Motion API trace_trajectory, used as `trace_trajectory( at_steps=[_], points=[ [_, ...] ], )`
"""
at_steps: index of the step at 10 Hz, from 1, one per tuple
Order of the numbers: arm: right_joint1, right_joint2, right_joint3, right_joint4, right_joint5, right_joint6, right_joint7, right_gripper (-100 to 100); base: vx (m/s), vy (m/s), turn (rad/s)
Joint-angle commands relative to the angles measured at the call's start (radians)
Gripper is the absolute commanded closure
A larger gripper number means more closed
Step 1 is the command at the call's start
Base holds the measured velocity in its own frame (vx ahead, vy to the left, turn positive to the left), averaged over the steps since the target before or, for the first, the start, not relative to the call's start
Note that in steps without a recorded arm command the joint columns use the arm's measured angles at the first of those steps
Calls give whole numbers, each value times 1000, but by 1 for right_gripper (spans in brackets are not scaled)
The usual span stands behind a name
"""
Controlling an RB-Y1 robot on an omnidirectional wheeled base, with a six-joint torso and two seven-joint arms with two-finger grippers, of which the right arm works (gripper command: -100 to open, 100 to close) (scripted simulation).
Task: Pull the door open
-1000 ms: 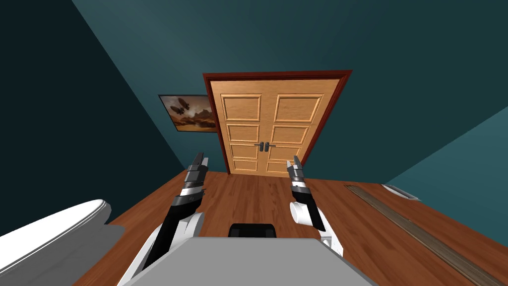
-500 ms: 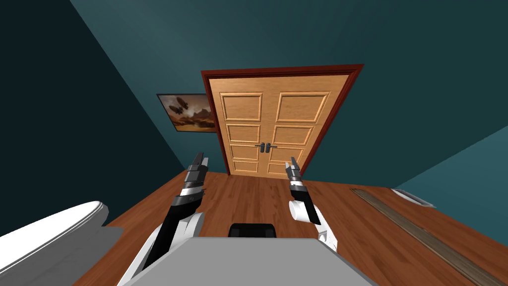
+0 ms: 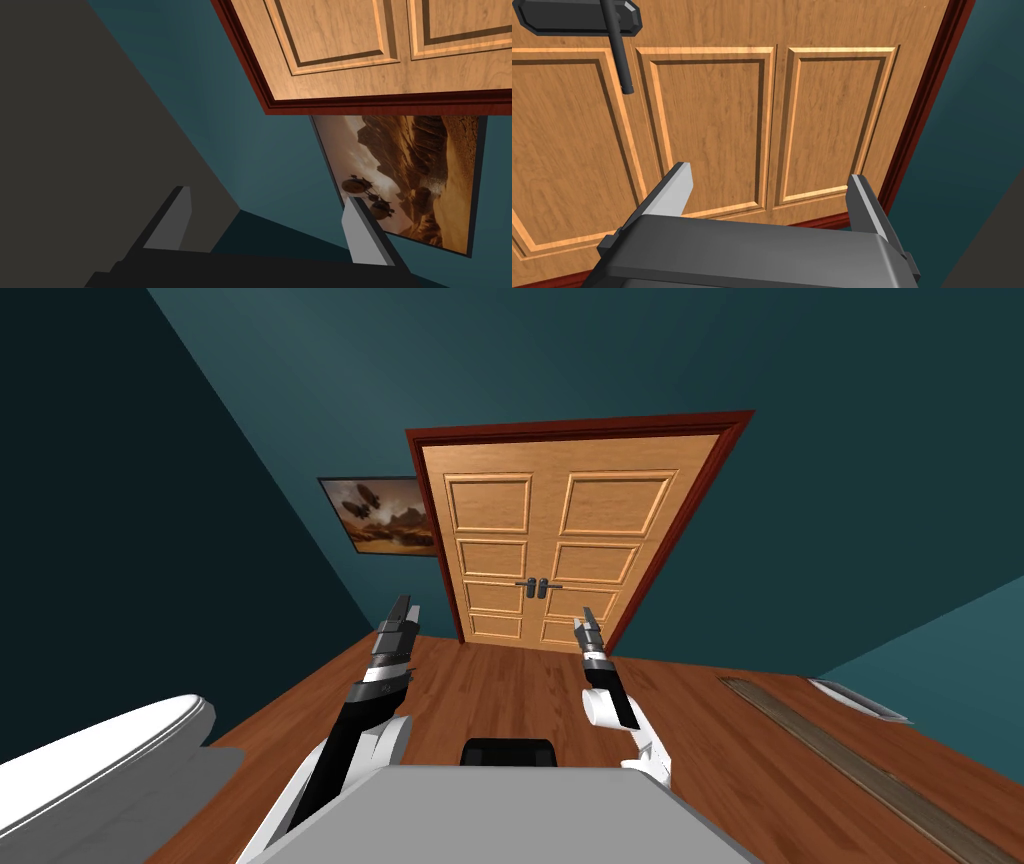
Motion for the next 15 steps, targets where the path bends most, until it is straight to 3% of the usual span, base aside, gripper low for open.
trace_trajectory(
  at_steps=[1,15],
  points=[
    [-31,-7,-10,50,-3,8,-2,-100,92,-13,38],
    [-220,-62,-76,415,-30,56,-17,-100,99,-14,37]
  ],
)
